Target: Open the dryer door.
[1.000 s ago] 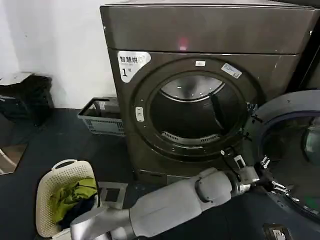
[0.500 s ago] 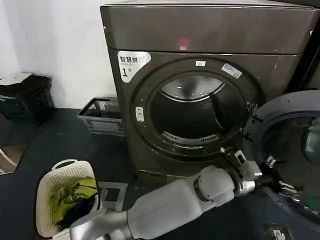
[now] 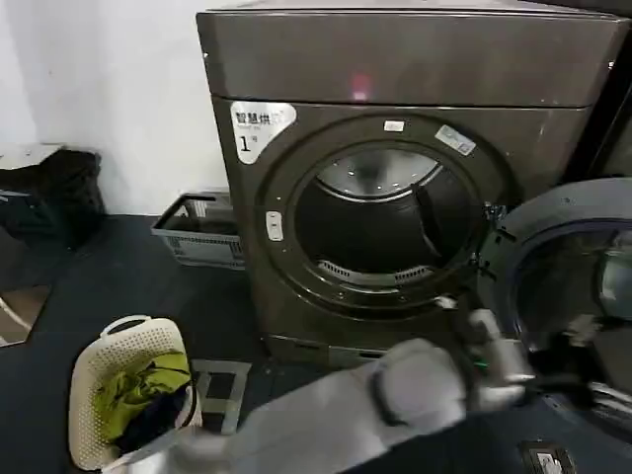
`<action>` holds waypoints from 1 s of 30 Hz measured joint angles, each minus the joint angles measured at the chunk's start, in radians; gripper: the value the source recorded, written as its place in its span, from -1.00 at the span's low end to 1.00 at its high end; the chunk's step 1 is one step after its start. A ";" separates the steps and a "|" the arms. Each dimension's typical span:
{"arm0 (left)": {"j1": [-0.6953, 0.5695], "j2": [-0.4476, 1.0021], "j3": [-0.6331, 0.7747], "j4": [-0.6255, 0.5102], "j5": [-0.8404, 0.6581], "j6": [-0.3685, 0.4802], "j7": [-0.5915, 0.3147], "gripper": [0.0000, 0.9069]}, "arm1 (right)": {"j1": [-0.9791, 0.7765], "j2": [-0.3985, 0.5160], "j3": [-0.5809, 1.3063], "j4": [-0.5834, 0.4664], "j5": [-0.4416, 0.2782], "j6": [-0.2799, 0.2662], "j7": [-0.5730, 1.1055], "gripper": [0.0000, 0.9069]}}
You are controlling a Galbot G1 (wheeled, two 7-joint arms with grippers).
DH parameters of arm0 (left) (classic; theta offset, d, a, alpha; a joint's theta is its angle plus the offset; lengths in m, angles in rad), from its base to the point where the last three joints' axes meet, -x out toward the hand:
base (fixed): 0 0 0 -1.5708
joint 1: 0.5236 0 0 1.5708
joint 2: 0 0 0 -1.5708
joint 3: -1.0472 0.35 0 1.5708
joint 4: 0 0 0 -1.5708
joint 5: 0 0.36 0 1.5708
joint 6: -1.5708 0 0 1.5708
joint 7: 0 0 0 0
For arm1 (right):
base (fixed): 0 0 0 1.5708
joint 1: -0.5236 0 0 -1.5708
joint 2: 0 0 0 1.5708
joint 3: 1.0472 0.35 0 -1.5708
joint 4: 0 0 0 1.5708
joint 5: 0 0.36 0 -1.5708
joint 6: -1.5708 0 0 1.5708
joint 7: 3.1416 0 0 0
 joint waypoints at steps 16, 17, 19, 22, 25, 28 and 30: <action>0.122 0.377 -0.103 -0.170 0.126 0.007 0.012 1.00 | 0.032 -0.059 -0.051 -0.030 -0.013 0.001 -0.016 1.00; 0.133 0.403 -0.117 -0.182 0.136 0.022 0.011 1.00 | 0.032 -0.063 -0.053 -0.034 -0.013 0.001 -0.018 1.00; 0.159 0.447 -0.142 -0.200 0.138 0.050 0.004 1.00 | 0.034 -0.070 -0.058 -0.039 -0.010 0.001 -0.020 1.00; 0.206 0.515 -0.192 -0.228 0.104 0.106 -0.035 1.00 | 0.040 -0.082 -0.067 -0.052 0.001 -0.004 -0.022 1.00; 0.252 0.583 -0.251 -0.253 0.056 0.153 -0.077 1.00 | 0.045 -0.093 -0.070 -0.065 0.024 -0.041 -0.016 1.00; 0.298 0.653 -0.324 -0.281 -0.001 0.212 -0.126 1.00 | 0.045 -0.106 -0.067 -0.078 0.041 -0.075 -0.001 1.00; 0.325 0.694 -0.373 -0.290 -0.063 0.245 -0.160 1.00 | 0.042 -0.114 -0.067 -0.089 0.041 -0.075 0.007 1.00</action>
